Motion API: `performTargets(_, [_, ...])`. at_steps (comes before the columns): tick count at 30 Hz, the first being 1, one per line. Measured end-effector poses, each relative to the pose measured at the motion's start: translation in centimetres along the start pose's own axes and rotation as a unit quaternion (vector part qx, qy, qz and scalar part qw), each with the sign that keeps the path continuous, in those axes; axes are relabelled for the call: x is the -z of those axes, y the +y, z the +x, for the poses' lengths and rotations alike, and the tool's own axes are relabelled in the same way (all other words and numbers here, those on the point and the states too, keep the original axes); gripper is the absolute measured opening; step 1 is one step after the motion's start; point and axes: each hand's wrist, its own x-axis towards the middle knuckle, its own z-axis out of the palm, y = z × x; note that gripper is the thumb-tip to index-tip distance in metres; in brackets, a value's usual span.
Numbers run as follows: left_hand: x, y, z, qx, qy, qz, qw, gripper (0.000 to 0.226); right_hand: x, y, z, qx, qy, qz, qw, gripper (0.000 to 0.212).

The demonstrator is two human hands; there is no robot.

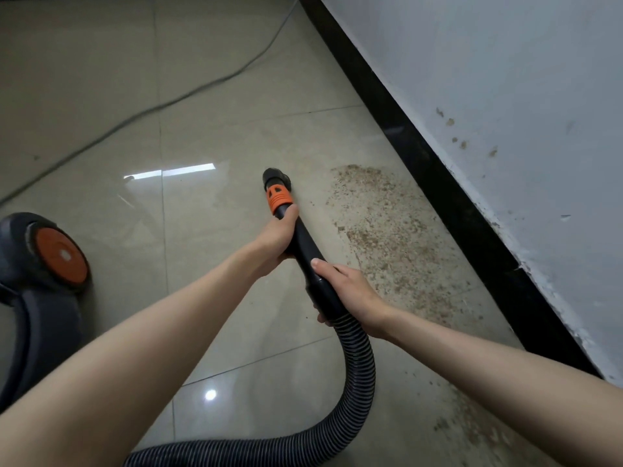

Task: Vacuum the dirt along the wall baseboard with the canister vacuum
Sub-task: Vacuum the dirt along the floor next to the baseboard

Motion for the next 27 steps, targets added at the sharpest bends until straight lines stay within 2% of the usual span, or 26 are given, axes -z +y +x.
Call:
performTargets(7, [-3.0,-2.6,-1.9,0.012,-0.062,0.034,0.997,0.026,2.0,2.6,-3.4,-0.007,0.018,0.013,1.0,0.032])
performTargets(9, [-3.6,-3.0,-2.4,0.011,-0.067,0.029,0.997,0.025,2.5,2.5,-3.5,0.001,0.02,-0.014,1.0,0.029])
performTargets(16, [-4.1,-4.7,-3.6,0.025,-0.093,0.011,0.995,0.021,2.9,2.8,-4.2,-0.01,-0.022,-0.058,0.998,0.027])
performTargets(21, [-4.6,-5.6,-4.6,0.039,-0.11,0.017,0.993,0.019,3.0,4.5,-5.4,0.035,0.038,-0.136,0.989,0.031])
performTargets(27, [-5.3,-5.6,-5.2,0.017,-0.132,0.049,0.99,0.029,3.4,5.5,-6.6,0.02,0.042,-0.078,0.996,0.034])
